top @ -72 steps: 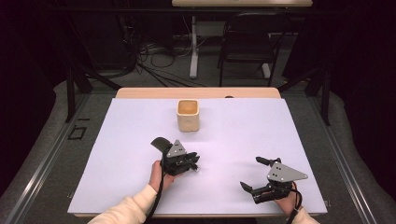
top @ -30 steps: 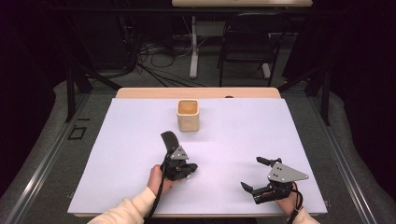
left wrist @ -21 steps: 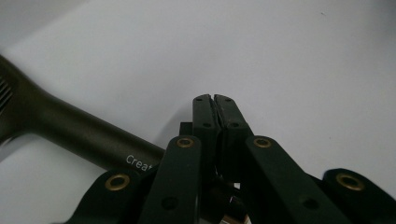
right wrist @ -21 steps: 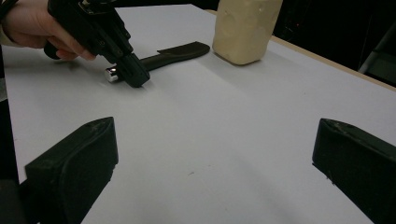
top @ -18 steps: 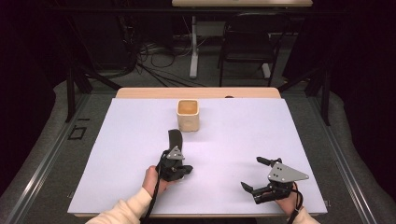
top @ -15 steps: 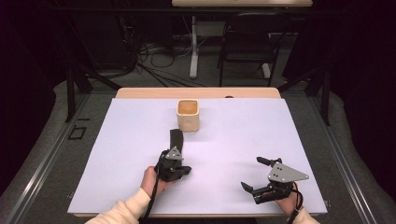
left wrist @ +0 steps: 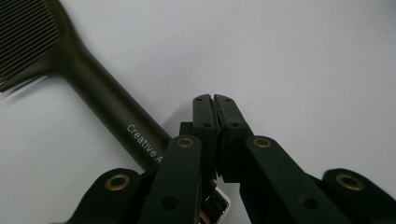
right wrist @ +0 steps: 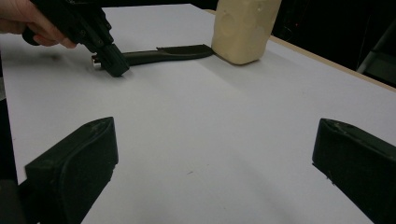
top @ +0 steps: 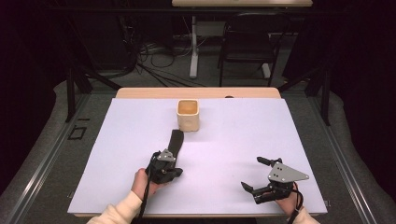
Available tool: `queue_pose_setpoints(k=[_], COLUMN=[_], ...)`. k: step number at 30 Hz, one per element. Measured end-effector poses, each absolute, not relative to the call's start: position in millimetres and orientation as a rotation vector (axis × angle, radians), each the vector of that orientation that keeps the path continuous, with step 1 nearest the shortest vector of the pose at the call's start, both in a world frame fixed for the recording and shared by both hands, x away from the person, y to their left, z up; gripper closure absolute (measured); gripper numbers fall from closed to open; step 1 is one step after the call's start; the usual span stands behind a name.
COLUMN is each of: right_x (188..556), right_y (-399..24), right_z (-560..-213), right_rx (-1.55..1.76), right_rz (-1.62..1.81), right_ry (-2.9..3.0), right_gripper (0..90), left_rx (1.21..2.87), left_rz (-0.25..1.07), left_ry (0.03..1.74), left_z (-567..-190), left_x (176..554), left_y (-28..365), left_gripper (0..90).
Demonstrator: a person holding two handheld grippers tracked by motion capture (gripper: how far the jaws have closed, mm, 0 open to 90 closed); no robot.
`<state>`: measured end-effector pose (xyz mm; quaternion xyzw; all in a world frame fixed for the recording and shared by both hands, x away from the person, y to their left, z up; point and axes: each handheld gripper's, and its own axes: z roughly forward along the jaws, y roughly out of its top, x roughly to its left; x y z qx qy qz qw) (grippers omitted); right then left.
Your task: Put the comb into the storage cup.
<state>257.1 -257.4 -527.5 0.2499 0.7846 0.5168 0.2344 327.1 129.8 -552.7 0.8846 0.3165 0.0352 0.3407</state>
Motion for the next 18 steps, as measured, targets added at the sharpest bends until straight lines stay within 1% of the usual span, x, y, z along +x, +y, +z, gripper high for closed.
queue_pose_setpoints(k=[18], right_x=[258], right_y=[-257], right_z=[-528], right_rx=[0.687], right_rz=[1.419], right_ry=[2.152], right_gripper=[0.0], left_rx=[2.274], left_rz=[0.162], left_ry=[0.907], left_z=[-551], left_x=[326], left_y=[164], left_gripper=[87.8])
